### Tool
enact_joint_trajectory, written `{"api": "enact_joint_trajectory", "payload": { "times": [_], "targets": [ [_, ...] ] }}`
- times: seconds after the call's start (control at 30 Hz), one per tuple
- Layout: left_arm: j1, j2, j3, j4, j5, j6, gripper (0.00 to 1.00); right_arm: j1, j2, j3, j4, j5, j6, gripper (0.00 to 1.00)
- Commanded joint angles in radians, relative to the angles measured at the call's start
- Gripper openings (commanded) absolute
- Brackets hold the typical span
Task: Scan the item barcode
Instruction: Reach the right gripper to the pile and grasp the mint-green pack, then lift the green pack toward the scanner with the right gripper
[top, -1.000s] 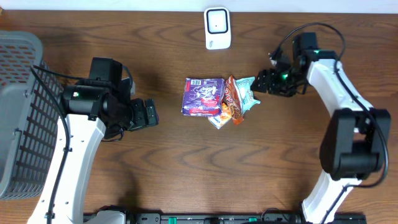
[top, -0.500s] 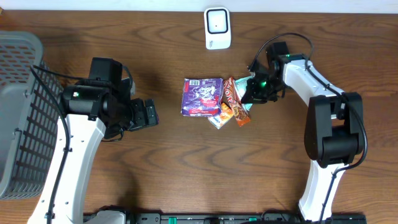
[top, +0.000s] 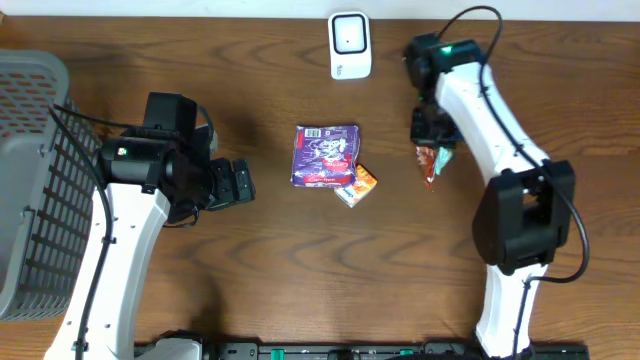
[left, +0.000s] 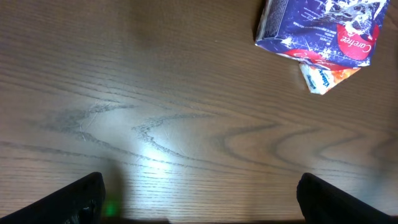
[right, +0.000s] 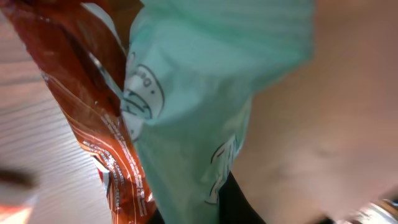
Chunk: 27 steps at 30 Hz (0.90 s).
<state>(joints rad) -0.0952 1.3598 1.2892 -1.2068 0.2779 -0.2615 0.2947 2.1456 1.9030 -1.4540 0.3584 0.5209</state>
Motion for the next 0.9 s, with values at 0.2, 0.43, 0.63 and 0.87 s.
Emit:
{"api": "enact_joint_trajectory", "payload": {
  "times": [0.2,0.43,0.63,0.87],
  "targets": [
    [0.002,-0.001,0.001,-0.004,-0.01,0.006,0.98,0.181,-0.011,-0.007,0.029,0.283,0.215,0.01],
    [0.002,-0.001,0.001,-0.004,-0.01,0.006,0.98,0.28,-0.011,-0.007,0.158,0.121,0.084,0.17],
    [0.002,-0.001,0.001,-0.004,-0.01,0.006,0.98,0.304,-0.011,-0.007,0.19,0.077,0.035,0.17],
    [0.002,-0.001,0.001,-0.004,-0.01,0.006,0.98,0.28,-0.011,-0.02,0.179,0.094,0.034,0.29]
  ]
}}
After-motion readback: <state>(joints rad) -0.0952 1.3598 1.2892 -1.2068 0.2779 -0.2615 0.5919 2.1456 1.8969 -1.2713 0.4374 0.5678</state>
